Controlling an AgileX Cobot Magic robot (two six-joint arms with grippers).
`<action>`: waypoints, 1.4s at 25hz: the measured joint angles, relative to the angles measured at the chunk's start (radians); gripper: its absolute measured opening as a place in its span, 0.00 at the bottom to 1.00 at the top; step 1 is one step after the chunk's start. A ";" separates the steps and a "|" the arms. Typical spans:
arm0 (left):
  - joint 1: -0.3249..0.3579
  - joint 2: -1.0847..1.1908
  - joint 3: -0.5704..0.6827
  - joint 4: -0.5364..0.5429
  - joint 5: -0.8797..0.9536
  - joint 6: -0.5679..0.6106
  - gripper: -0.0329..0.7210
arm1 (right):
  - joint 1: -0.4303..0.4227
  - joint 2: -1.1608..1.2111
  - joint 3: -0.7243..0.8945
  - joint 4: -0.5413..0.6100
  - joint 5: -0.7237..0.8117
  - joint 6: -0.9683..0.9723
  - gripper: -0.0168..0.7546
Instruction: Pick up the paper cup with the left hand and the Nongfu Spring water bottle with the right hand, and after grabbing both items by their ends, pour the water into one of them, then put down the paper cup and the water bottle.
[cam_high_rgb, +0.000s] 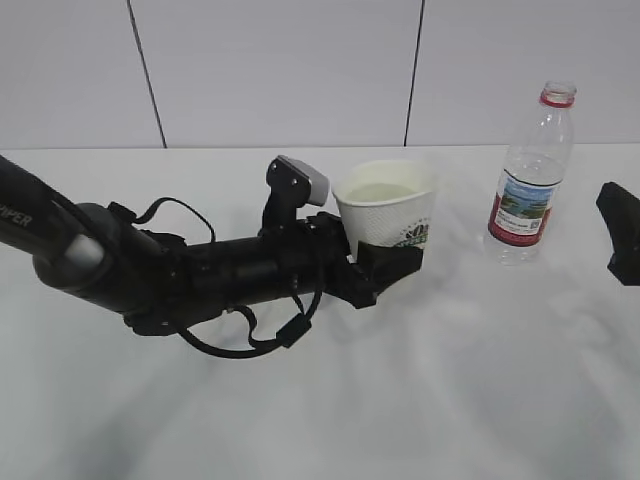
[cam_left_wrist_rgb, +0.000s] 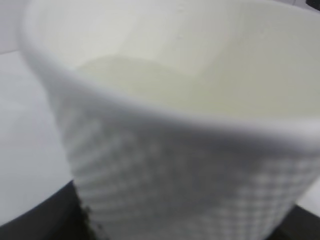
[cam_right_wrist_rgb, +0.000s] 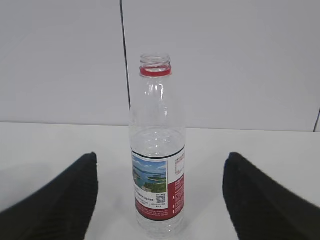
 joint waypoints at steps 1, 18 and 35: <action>0.011 0.000 0.000 0.000 0.000 0.000 0.71 | 0.000 0.000 0.000 0.000 0.000 0.000 0.78; 0.135 0.000 0.000 0.002 -0.032 0.000 0.71 | 0.000 0.000 0.000 0.001 0.002 -0.001 0.78; 0.218 0.000 0.010 0.039 -0.064 0.000 0.71 | 0.000 0.000 0.000 0.001 0.004 -0.001 0.78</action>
